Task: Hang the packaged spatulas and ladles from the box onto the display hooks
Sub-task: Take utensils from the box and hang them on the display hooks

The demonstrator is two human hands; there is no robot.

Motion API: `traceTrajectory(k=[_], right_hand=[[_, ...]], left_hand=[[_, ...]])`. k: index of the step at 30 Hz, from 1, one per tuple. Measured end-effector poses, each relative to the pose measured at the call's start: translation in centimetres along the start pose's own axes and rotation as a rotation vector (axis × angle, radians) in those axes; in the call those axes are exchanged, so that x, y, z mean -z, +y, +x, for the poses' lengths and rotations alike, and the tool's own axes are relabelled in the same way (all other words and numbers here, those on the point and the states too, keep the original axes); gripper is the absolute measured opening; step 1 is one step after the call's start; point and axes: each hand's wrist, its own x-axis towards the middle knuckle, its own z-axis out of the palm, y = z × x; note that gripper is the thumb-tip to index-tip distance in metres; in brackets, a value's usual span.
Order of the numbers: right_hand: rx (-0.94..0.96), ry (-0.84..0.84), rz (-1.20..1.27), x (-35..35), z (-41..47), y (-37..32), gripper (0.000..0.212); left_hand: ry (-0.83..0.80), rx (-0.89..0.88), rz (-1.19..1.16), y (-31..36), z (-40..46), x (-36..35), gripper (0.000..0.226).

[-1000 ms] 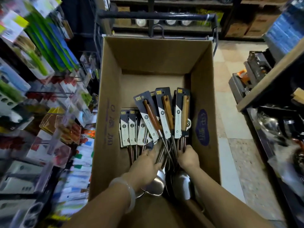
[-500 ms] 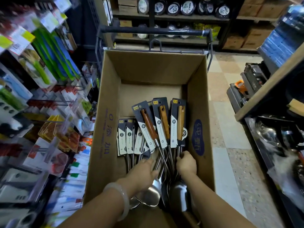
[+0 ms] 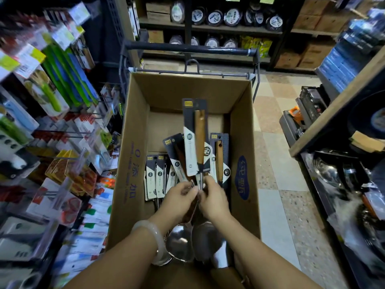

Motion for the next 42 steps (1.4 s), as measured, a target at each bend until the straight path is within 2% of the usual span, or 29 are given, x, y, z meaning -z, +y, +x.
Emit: traceTrajectory(k=[2, 4, 14, 16, 18, 20, 23, 25, 31, 35, 38, 42], right_hand=[[0.072, -0.023, 0.018, -0.6, -0.5, -1.2, 0.018], [0.08, -0.034, 0.037, -1.2, -0.9, -1.9, 0.025], [0.019, -0.094, 0.145, -3.8, -2.3, -0.6, 0.039], [-0.059, -0.146, 0.275, -3.2, -2.4, 0.2, 0.037], [-0.196, -0.086, 0.336, -2.6, -2.1, 1.8, 0.028], [-0.357, 0.016, 0.198, -1.9, -1.3, 4.5, 0.027], [-0.523, -0.054, 0.052, -1.2, -0.1, 6.9, 0.048], [-0.548, -0.098, 0.048, -1.0, 0.9, 7.3, 0.051], [-0.563, -0.175, -0.12, -1.0, 3.2, 7.8, 0.031], [-0.544, -0.172, -0.177, -1.6, 3.7, 8.0, 0.029], [-0.555, -0.144, -0.152, -2.1, 3.6, 7.9, 0.028], [-0.529, -0.099, -0.026, -2.2, 2.5, 8.0, 0.017]], left_hand=[[0.039, 0.034, -0.173, 0.4, 0.2, 0.2, 0.024], [0.07, 0.094, -0.243, 0.1, 0.5, 1.0, 0.022], [-0.005, 0.187, -0.196, -2.6, 1.1, 1.8, 0.016], [-0.002, 0.202, -0.206, -2.9, 1.3, 1.8, 0.016], [0.011, 0.2, -0.201, -3.1, 1.7, 2.2, 0.017], [0.019, 0.178, -0.169, -3.4, 2.0, 2.6, 0.017], [0.033, 0.12, -0.158, -3.4, 2.2, 2.8, 0.011], [0.042, 0.09, -0.151, -3.5, 2.4, 2.5, 0.011], [-0.003, 0.075, -0.135, -4.5, 2.5, 1.7, 0.016], [-0.01, 0.084, -0.104, -5.3, 2.6, 1.7, 0.016], [-0.033, 0.099, -0.134, -5.6, 2.7, 1.8, 0.021], [-0.011, 0.053, -0.109, -5.6, 2.7, 2.1, 0.019]])
